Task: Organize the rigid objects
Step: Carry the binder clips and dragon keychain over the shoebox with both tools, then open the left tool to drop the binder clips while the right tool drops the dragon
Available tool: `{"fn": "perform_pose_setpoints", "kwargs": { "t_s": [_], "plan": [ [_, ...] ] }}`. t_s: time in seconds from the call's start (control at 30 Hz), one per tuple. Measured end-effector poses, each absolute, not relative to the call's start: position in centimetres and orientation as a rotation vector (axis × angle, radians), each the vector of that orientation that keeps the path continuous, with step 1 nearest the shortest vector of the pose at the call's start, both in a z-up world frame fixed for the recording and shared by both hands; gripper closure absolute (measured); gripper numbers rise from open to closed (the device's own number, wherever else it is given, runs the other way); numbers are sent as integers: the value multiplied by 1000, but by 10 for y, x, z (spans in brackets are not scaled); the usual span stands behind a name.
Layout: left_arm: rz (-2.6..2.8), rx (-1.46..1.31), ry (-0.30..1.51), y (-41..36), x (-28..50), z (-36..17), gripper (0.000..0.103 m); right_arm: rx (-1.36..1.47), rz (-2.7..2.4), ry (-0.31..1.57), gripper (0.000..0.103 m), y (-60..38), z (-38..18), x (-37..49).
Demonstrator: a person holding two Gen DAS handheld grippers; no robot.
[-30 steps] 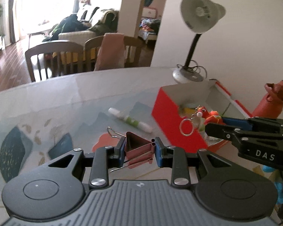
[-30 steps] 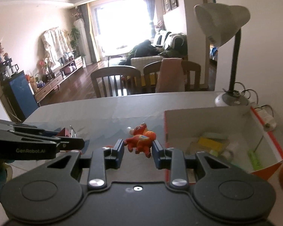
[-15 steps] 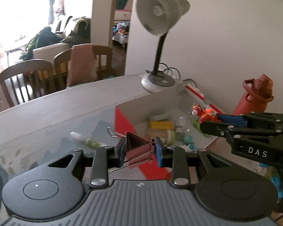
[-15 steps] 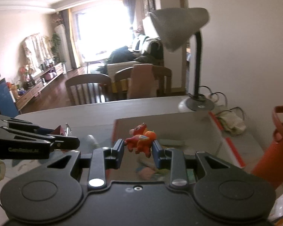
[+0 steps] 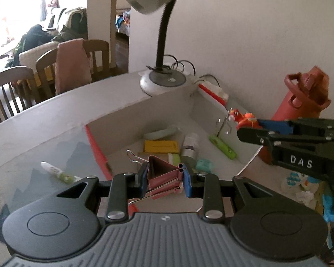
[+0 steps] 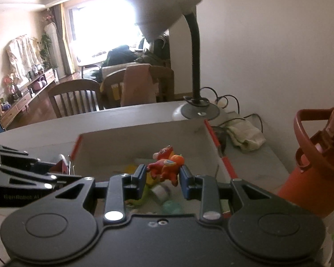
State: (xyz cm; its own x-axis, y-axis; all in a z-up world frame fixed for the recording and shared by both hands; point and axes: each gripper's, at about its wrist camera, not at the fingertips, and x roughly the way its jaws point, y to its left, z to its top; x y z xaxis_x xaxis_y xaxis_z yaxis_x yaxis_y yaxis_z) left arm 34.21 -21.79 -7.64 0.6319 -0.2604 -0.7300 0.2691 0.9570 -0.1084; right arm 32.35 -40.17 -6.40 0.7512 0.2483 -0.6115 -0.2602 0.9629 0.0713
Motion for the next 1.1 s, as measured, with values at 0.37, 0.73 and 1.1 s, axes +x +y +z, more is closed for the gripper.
{"fn": "perform_pose_setpoints", "kwargs": {
  "t_s": [0.37,0.73,1.1],
  "plan": [
    [-268,44,972,-253,385,-123,73,-52,265,757,73,-409,-104,357],
    [-239,92,1069,-267,406,-155,73,-127,308,832,78,-394,-137,373],
    [-254,80,1109,-270,401,-165,73,-108,334,860,74,-397,-143,372]
  ]
}}
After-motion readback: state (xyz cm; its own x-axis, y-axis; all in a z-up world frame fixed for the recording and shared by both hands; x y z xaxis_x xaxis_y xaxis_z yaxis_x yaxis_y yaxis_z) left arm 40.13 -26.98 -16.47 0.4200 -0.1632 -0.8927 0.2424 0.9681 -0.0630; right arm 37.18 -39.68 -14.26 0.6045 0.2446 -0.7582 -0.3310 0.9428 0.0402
